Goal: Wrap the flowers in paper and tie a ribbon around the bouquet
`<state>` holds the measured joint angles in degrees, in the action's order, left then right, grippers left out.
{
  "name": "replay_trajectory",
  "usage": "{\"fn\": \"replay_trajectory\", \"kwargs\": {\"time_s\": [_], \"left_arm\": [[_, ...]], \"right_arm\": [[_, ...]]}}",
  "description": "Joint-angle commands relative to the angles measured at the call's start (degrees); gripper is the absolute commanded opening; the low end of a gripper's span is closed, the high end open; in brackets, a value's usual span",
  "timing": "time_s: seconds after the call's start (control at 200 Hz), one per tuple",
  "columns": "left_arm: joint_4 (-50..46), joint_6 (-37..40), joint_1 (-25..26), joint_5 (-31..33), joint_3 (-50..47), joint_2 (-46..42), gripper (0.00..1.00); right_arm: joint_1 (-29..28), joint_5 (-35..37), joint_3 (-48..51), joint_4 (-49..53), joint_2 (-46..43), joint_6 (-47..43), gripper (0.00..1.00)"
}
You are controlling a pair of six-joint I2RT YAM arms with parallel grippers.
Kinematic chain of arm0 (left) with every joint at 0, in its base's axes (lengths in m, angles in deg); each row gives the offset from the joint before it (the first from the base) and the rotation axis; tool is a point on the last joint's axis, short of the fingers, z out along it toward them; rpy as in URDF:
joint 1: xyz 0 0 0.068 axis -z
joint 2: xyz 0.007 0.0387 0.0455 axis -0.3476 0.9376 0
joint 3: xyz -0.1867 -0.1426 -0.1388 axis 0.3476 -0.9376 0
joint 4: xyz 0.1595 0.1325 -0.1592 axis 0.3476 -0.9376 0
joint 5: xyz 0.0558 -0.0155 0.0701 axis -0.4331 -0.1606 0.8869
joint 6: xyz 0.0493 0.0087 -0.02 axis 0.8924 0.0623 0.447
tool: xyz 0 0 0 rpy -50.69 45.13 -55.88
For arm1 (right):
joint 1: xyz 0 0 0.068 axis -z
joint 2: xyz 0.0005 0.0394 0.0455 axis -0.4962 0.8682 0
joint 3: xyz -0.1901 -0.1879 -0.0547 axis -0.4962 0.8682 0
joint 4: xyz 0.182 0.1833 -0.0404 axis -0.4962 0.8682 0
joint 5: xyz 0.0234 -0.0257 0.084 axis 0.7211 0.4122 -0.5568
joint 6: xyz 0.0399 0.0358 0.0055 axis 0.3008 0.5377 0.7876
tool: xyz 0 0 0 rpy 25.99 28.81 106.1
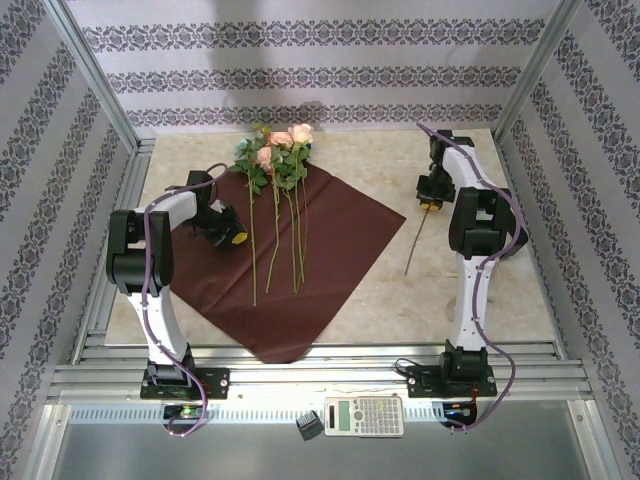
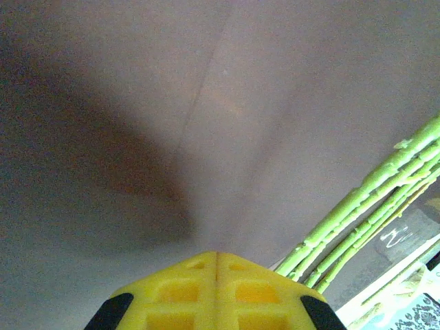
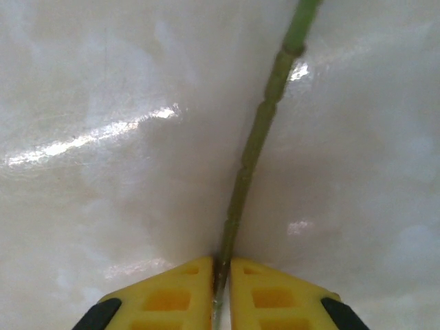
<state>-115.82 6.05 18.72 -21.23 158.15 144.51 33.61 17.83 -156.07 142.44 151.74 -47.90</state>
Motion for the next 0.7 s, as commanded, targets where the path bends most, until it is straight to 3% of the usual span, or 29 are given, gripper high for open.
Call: {"fn": "replay_trajectory", "kwargs": {"time_s": [0.0,0.065,0.33,0.46,0.694], "left_arm": [[-1.3,0.4,-0.4,-0.3,1.2,0.3,0.01],[-1.4,0.4,-0.4,-0.3,1.2,0.2,0.01],[-1.2,0.5,-0.4,-0.2,0.8,0.2,0.01],[-0.6,0.3,-0.4,-0.2,0.4,0.2,0.01],[0.3,-0.1,-0.5,-0.2,-0.1,0.4,0.01]], "right_arm": [[-0.4,0.7,-1.0,1.6,0.8,-0.8,0.06],[-0.5,0.8,1.2,-0.4,-1.2,-0.9,0.00],[-1.5,3.1,10.9,-8.6,-14.7,0.1,0.00],[-4.0,-0.9,14.8,-12.0,-22.9,1.8,0.00],[-22.0,-12.3,15.5,-21.1,-26.8,11.2,0.00]]}}
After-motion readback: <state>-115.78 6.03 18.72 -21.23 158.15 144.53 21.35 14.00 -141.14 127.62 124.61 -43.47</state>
